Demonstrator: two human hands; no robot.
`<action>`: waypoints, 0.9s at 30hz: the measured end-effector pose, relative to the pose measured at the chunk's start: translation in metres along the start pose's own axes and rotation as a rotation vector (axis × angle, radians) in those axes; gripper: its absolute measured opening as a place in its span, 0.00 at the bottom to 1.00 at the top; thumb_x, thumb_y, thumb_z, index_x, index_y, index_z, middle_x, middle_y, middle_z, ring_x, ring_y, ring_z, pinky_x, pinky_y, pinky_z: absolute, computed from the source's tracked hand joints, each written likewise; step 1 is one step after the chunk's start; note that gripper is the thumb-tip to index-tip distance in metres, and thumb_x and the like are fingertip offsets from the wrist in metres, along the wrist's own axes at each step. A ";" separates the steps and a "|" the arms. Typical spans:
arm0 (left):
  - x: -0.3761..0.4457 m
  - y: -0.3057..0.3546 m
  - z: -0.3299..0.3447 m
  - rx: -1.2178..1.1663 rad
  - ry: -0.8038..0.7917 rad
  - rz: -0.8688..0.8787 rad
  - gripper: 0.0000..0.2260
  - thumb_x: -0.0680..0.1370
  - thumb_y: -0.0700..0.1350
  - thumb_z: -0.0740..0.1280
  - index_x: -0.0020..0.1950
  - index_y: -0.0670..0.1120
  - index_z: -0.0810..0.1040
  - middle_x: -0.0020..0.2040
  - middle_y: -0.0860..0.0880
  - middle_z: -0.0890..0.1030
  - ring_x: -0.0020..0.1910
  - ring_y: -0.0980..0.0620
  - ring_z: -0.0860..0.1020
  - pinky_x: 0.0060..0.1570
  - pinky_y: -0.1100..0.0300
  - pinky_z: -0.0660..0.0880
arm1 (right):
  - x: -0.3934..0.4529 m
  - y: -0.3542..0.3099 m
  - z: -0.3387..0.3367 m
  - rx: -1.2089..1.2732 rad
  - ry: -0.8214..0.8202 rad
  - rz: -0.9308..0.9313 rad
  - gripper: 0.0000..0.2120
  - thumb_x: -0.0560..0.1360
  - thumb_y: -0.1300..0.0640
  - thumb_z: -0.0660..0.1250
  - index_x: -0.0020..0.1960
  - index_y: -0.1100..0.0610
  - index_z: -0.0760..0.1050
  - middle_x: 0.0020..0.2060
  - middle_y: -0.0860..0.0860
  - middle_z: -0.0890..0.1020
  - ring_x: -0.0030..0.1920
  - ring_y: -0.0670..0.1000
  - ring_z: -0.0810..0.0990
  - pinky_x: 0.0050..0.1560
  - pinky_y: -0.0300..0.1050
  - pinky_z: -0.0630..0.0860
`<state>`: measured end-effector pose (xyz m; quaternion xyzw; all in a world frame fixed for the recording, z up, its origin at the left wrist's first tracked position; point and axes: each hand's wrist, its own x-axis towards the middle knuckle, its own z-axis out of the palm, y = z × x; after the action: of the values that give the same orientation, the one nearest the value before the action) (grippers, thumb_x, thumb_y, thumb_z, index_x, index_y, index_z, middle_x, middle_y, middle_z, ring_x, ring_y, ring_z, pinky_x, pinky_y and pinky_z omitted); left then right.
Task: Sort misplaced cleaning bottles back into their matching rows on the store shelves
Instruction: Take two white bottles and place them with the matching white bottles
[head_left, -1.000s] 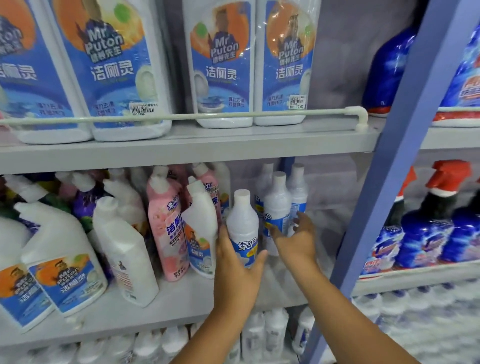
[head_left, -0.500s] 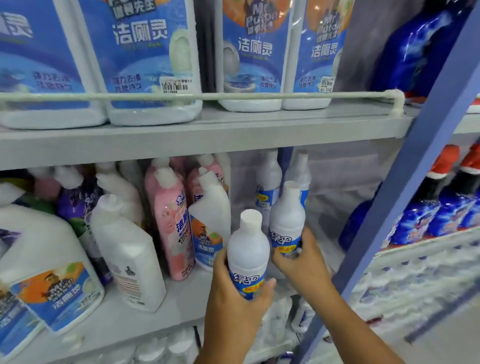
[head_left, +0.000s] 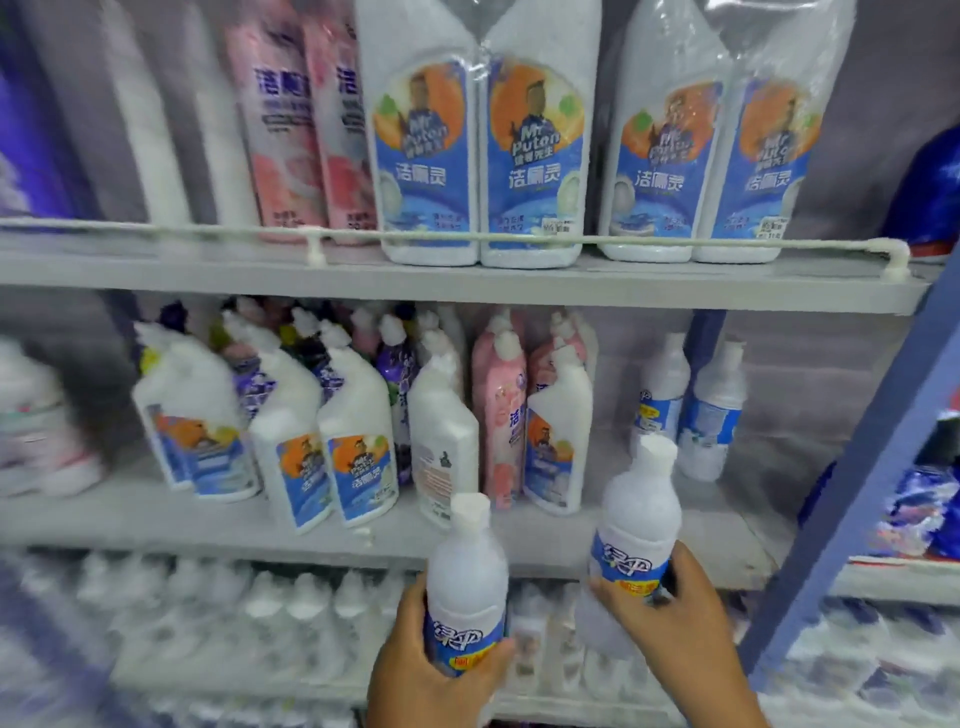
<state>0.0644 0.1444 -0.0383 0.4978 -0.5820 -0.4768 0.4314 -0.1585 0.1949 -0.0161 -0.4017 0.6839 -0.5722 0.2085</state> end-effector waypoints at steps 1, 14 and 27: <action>-0.011 -0.002 -0.017 0.022 0.041 -0.015 0.35 0.60 0.46 0.86 0.59 0.66 0.72 0.55 0.64 0.83 0.54 0.59 0.82 0.54 0.65 0.76 | -0.009 -0.003 0.007 0.018 -0.029 -0.005 0.24 0.65 0.58 0.82 0.55 0.43 0.77 0.47 0.41 0.85 0.46 0.40 0.83 0.46 0.41 0.77; -0.085 0.070 -0.233 0.060 0.451 0.191 0.23 0.67 0.47 0.81 0.57 0.60 0.77 0.46 0.67 0.83 0.44 0.66 0.82 0.38 0.72 0.77 | -0.116 -0.148 0.152 0.216 -0.506 -0.196 0.22 0.65 0.51 0.82 0.56 0.43 0.79 0.48 0.38 0.86 0.46 0.39 0.84 0.46 0.39 0.80; -0.067 0.103 -0.522 0.019 0.588 0.326 0.17 0.71 0.49 0.78 0.54 0.64 0.76 0.45 0.68 0.83 0.42 0.66 0.82 0.34 0.70 0.76 | -0.218 -0.318 0.378 0.419 -0.666 -0.302 0.21 0.61 0.50 0.78 0.54 0.47 0.80 0.43 0.38 0.86 0.41 0.39 0.84 0.37 0.29 0.77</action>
<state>0.5655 0.1510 0.1521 0.5186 -0.5089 -0.2319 0.6467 0.3507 0.1270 0.1505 -0.6092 0.3814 -0.5622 0.4090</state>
